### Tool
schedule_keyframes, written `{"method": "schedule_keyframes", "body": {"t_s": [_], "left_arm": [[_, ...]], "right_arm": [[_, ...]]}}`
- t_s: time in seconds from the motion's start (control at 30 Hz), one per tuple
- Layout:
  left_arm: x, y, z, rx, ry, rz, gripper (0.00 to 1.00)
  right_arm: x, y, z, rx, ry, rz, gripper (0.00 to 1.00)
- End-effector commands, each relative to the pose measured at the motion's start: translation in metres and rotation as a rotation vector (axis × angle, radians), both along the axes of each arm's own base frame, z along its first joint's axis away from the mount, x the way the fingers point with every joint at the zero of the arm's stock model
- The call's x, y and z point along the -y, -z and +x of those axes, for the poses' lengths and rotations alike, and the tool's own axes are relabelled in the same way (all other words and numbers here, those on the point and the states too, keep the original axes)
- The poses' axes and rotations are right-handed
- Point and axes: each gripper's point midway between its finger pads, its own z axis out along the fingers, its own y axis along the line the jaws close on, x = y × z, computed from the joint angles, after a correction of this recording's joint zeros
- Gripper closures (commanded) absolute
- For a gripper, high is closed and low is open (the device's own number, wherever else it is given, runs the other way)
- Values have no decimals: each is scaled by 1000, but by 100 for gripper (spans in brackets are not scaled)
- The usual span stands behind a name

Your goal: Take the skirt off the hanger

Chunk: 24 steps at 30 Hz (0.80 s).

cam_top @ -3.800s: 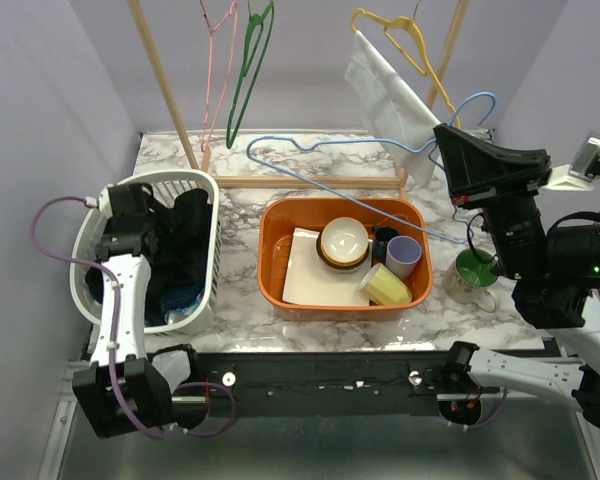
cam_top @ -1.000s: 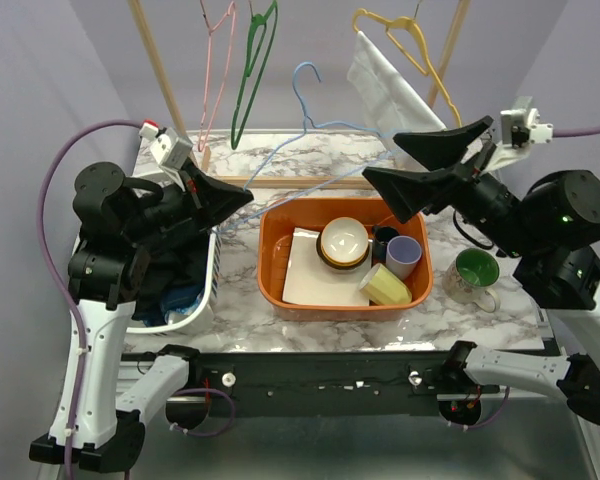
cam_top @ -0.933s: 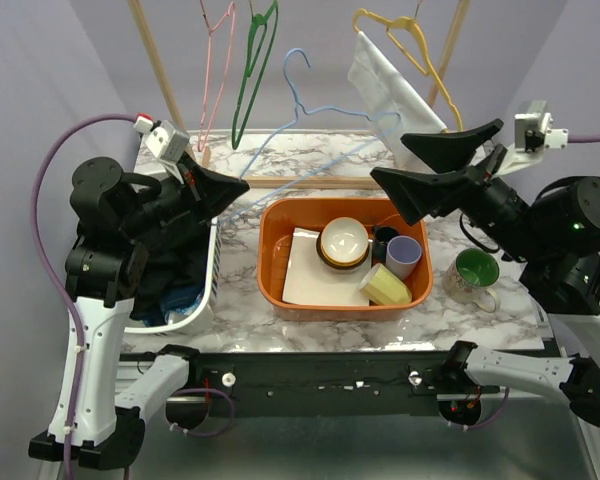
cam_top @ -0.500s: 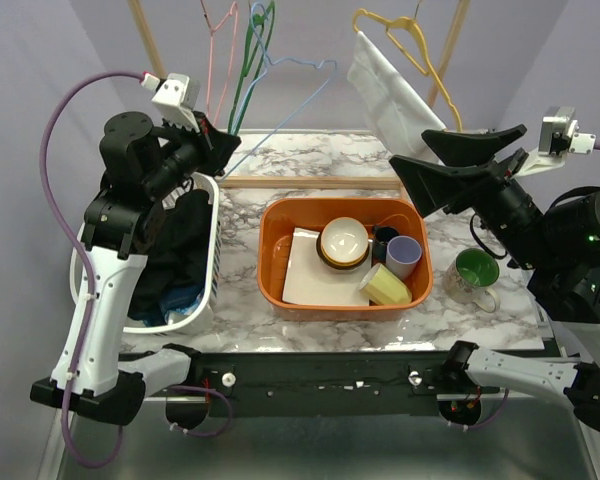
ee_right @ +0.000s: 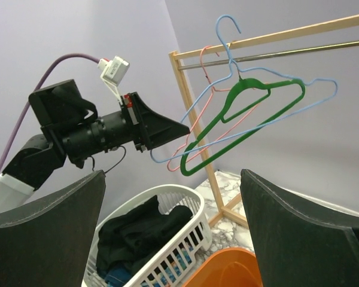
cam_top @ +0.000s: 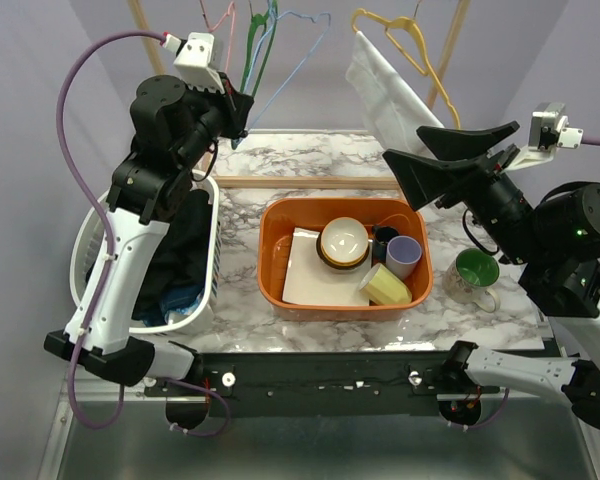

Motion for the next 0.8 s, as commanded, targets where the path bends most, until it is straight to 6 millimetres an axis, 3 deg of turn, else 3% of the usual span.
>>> {"method": "schedule_keyframes", "body": {"t_s": [0.0, 0.27, 0.43, 0.5, 0.63, 0.77], "left_arm": [[-5, -20, 23, 62, -81, 7, 100], [9, -11, 54, 70, -74, 25, 100], [22, 13, 63, 22, -37, 32, 98], [25, 19, 60, 12, -19, 36, 89], [27, 22, 50, 11, 15, 45, 54], [27, 21, 34, 16, 52, 36, 32]], "right_arm": [[10, -6, -1, 21, 33, 22, 0], [15, 0, -1, 9, 50, 18, 0], [17, 11, 9, -13, 99, -11, 0], [18, 21, 19, -30, 148, -42, 0], [24, 37, 37, -72, 258, -113, 0], [29, 47, 56, -117, 361, -200, 0]]}}
